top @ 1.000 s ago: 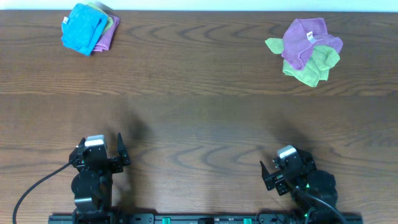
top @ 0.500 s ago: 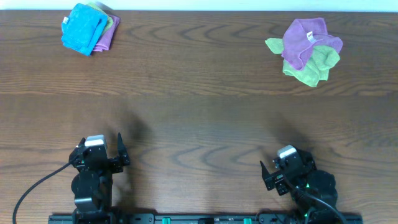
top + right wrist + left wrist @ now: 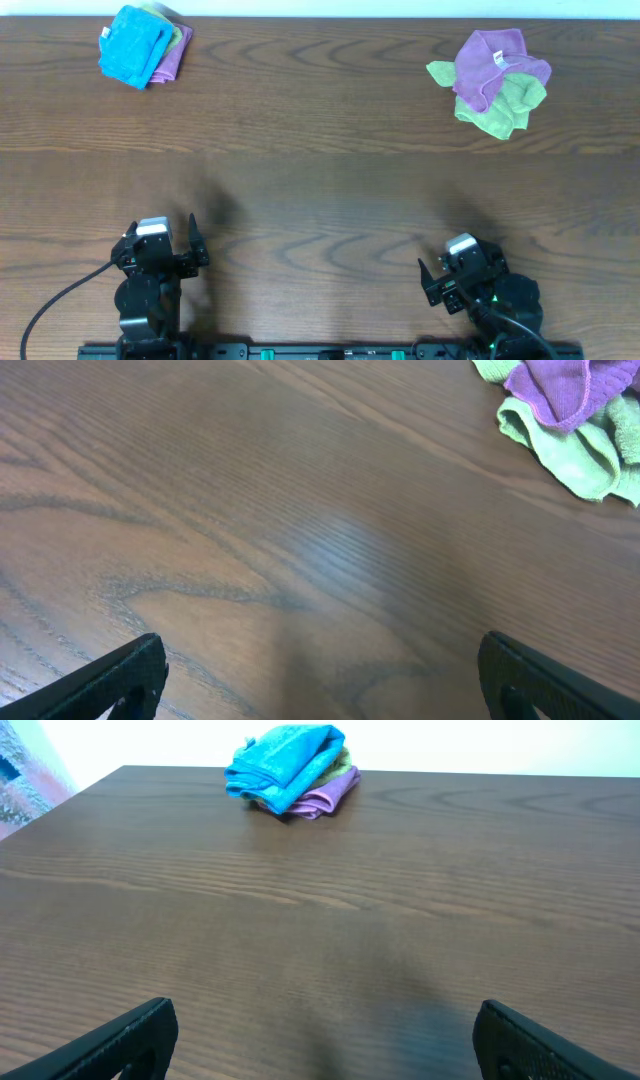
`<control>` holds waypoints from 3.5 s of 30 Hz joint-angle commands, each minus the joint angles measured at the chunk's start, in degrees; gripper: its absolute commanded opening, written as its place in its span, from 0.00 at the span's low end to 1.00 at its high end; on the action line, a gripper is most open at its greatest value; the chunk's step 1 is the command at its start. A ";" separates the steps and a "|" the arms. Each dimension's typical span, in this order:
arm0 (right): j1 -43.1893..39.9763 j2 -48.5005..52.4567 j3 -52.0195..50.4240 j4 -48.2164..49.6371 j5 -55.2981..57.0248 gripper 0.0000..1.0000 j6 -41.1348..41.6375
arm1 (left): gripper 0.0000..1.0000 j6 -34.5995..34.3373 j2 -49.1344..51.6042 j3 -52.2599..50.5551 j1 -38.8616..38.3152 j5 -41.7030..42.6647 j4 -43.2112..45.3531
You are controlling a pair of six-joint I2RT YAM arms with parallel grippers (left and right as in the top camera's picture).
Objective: Fold the cloth
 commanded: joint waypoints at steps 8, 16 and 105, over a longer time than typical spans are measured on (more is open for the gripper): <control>-0.46 -0.52 -0.96 -0.07 0.00 0.99 -0.61 | 0.95 0.81 -0.35 -1.31 -0.17 -0.98 -0.31; -0.46 -0.52 -0.96 -0.07 0.00 0.99 -0.61 | 0.95 0.81 -0.35 -1.31 -0.17 -0.98 -0.31; -18.62 110.95 65.05 37.81 -9.42 0.72 26.38 | 0.95 0.81 -0.35 -1.31 -0.17 -0.98 -0.31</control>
